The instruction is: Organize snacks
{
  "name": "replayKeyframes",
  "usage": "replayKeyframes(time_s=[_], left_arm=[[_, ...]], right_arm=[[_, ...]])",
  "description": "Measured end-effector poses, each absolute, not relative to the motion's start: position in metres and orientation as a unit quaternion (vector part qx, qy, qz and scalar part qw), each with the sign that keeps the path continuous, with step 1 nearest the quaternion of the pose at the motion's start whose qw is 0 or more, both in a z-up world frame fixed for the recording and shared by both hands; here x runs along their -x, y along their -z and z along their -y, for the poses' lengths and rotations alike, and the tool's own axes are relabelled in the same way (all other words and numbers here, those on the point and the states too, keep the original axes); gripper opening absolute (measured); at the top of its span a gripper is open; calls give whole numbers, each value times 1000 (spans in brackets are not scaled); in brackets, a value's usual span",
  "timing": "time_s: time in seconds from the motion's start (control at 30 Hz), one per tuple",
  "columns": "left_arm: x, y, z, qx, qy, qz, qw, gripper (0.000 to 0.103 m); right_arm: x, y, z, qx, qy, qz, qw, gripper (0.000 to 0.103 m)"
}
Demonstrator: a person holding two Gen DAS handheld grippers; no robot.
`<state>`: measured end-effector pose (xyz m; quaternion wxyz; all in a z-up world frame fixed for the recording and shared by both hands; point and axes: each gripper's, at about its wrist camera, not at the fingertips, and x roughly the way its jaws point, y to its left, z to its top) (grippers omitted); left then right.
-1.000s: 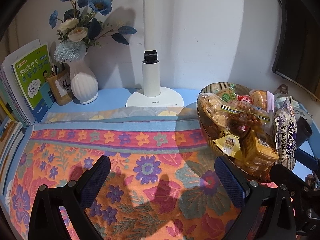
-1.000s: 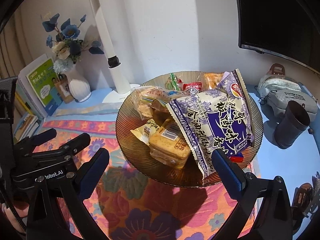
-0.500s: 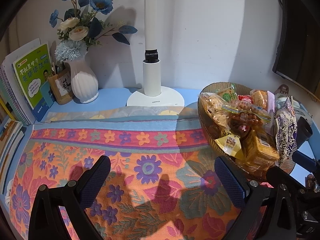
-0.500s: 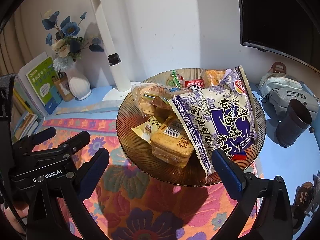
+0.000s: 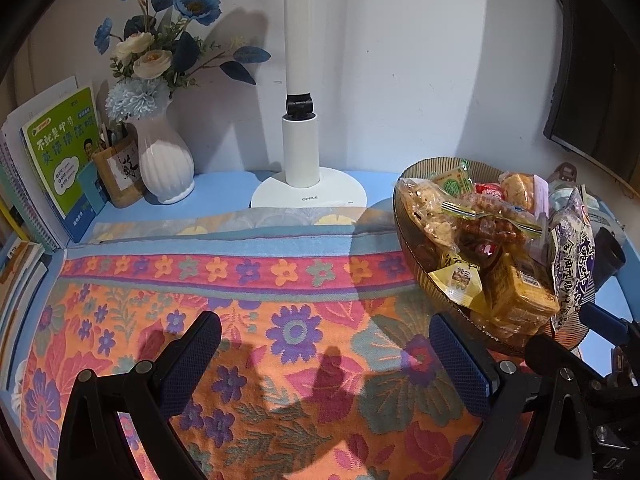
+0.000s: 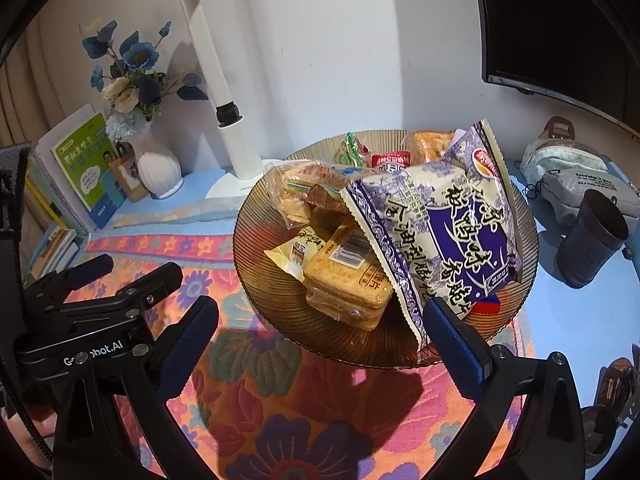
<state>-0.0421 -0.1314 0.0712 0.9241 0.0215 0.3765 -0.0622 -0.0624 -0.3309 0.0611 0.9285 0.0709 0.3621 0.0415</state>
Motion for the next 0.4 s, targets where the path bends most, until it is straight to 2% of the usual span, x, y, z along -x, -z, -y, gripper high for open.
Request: replayKeyframes(time_s=[0.4], left_arm=[[50,-81,123,-20,68,-360,930,103]], right_arm=[[68,-60,331,-95,-34,-362,927,103]])
